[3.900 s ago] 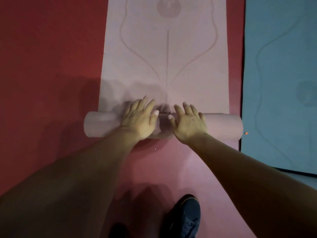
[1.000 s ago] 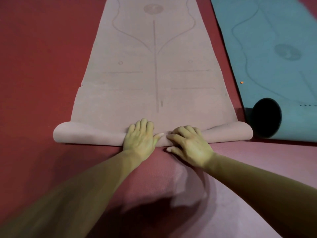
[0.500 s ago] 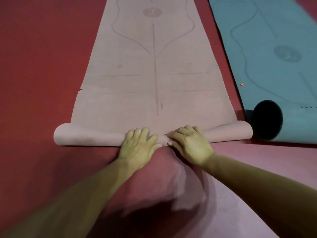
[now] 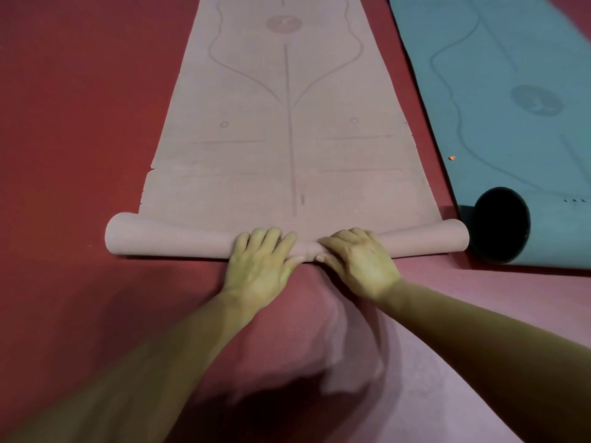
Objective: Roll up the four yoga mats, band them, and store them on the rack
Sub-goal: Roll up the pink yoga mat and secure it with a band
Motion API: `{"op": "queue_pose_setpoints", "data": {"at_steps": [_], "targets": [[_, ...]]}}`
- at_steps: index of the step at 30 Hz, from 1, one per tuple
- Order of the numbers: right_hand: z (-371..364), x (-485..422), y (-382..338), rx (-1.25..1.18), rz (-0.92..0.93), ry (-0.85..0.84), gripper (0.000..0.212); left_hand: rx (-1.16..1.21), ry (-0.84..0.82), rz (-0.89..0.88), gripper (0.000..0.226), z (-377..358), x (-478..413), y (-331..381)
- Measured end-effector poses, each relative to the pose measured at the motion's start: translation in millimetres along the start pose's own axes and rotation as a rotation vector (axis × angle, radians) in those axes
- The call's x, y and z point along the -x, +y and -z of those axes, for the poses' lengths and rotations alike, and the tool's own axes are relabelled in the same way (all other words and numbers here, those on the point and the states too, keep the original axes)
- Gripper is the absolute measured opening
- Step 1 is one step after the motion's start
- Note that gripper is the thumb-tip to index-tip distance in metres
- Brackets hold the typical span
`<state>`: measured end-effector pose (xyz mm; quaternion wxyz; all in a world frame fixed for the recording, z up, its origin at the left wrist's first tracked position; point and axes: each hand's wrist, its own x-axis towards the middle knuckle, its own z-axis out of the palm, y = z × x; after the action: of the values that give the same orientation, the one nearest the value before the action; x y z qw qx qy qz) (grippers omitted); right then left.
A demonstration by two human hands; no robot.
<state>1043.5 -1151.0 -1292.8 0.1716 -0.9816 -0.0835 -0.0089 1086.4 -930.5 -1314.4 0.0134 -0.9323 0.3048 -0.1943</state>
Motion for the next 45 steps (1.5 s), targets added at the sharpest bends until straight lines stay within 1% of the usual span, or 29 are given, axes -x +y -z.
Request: {"op": "queue_pose_setpoints", "data": {"at_steps": [3, 6, 9, 12, 15, 18, 22, 24, 26, 28, 30, 32, 37, 39, 41, 43, 45], "targets": [[-1, -7, 0, 0.026, -0.03, -0.014, 0.032, 0.079, -0.027, 0.043, 0.045, 0, 0, -1], [1, -13, 0, 0.021, -0.068, -0.043, 0.035, 0.081, -0.046, 0.047, 0.042, -1, -8, -4], [6, -18, 0, 0.025, -0.075, -0.075, 0.036, 0.05, -0.043, 0.035, 0.04, 1, -16, -6], [13, -21, -3, 0.056, -0.067, -0.116, 0.038, 0.061, -0.073, 0.028, 0.041, 7, -21, -9], [17, -16, -7, 0.066, -0.052, -0.162, 0.039, 0.09, -0.088, -0.025, 0.04, 12, -19, -12], [18, -7, -13, 0.01, -0.045, -0.192, 0.036, 0.138, -0.137, -0.056, 0.043, 14, -12, -16], [18, -7, -18, -0.044, -0.059, -0.273, 0.028, 0.211, -0.22, -0.066, 0.047, 15, -8, -22], [17, -6, -18, -0.053, -0.055, -0.268, 0.029, 0.228, -0.269, -0.065, 0.052, 15, -9, -24], [13, -1, -19, -0.04, -0.043, -0.193, 0.031, 0.239, -0.301, -0.063, 0.057, 14, -11, -24], [9, 9, -21, -0.039, -0.008, -0.083, 0.032, 0.239, -0.292, -0.054, 0.06, 13, -12, -23], [6, 18, -21, -0.019, 0.037, -0.041, 0.037, 0.222, -0.274, -0.052, 0.059, 14, -12, -22], [6, 20, -17, -0.021, 0.044, -0.056, 0.044, 0.182, -0.224, -0.066, 0.055, 14, -10, -20], [8, 6, -14, 0.005, 0.025, -0.14, 0.043, 0.061, -0.142, -0.02, 0.048, 14, -6, -11], [8, 4, -13, 0.008, 0.018, -0.146, 0.043, 0.072, -0.076, -0.023, 0.045, 14, -4, -10], [8, 3, -12, 0.006, 0.009, -0.143, 0.043, 0.096, -0.036, -0.079, 0.043, 11, 0, -8], [8, 1, -12, 0.012, 0.006, -0.143, 0.043, 0.094, -0.01, -0.105, 0.041, 9, 4, -8], [8, -1, -12, 0.02, 0.002, -0.143, 0.042, 0.091, -0.007, -0.087, 0.039, 7, 3, -8]]}}
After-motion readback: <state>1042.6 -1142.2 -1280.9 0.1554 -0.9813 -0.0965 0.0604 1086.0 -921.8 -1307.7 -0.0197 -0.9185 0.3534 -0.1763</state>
